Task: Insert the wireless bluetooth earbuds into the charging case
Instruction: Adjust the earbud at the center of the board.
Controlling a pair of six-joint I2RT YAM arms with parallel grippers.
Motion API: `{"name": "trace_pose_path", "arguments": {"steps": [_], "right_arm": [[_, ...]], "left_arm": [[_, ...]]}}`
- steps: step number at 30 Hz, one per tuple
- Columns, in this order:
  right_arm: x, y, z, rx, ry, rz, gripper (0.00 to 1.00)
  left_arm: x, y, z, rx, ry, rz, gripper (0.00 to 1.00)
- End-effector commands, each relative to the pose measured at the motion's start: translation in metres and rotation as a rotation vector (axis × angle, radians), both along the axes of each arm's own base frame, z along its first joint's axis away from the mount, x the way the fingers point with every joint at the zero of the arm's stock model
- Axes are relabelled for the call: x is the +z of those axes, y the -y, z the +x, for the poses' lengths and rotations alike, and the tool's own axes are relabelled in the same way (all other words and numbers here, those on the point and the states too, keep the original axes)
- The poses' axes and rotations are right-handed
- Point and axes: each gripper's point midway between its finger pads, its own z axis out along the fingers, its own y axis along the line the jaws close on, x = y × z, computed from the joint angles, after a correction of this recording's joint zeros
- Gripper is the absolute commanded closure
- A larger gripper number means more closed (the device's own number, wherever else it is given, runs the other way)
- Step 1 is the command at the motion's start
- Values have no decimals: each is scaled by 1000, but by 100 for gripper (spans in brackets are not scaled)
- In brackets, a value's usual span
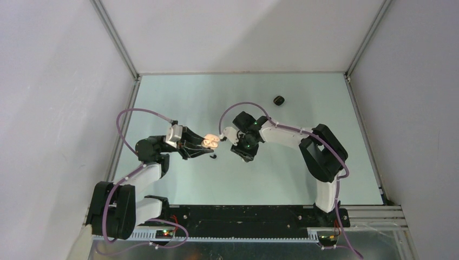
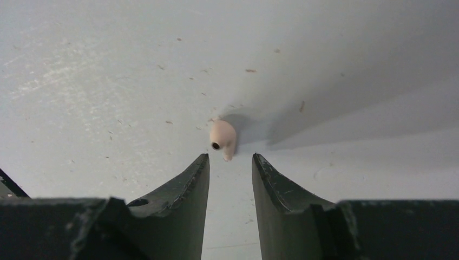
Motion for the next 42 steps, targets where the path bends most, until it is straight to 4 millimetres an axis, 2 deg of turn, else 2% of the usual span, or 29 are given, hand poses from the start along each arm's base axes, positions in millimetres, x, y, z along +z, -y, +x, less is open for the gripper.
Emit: {"name": "trace_pose_path", "arguments": {"steps": [1,6,10,17,29,34,42], "right_arm": [[29,-1,16,-54,11,79,61],[32,-7,13,-35,30,120,62],[29,-17,3,7,26,125,61],[21,-21,1,6,18,118,62],[6,-17,32,-94,145,45,64],[5,-15,37,-109,164,32,64],[5,-4,58,-186,233,4,65]], "left_arm": [[10,0,0,-3,82,-7,100],[10,0,0,-2,81,-6,100],[10,0,0,-3,79,-6,100],[9,0,0,-4,77,-4,100],[9,0,0,-5,76,-3,100],[9,-1,1,-4,76,-3,100],[9,-1,0,-7,79,-1,100]]}}
